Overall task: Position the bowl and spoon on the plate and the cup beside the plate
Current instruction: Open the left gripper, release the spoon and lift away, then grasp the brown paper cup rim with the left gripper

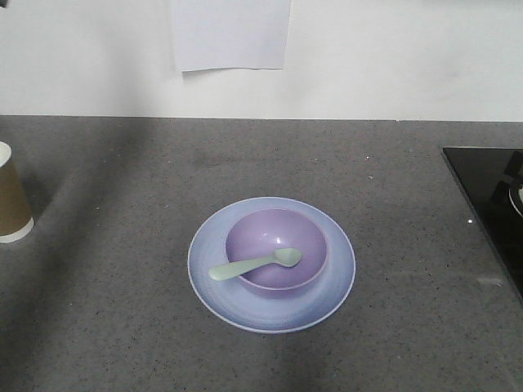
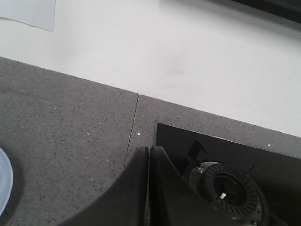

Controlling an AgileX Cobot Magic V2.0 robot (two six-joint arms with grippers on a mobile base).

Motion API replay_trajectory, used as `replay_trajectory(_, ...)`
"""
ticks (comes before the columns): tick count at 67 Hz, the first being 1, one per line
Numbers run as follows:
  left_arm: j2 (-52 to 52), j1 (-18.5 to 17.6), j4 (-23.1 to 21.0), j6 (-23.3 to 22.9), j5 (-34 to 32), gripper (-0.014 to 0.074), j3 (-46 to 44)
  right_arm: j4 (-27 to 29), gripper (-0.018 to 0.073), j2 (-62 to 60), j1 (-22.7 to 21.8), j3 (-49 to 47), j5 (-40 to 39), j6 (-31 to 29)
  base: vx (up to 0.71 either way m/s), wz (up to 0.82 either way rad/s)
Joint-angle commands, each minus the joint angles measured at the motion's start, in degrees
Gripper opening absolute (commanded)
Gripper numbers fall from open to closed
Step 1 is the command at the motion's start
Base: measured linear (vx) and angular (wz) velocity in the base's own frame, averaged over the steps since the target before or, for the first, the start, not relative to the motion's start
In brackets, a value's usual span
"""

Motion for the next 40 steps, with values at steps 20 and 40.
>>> replay_trajectory(20,0.28,14.1,-1.98,-4.85,-6.41,0.0485,9.55,1.03,-0.0006,-0.24,0.04,-1.32,-4.08,-0.18,0.0,0.0)
replay_trajectory(40,4.17,16.21,-6.73,-2.83,-6.48,0.0498,12.77,0.98,-0.0006,-0.24,0.04,-1.32,-5.11,-0.35,0.0,0.0)
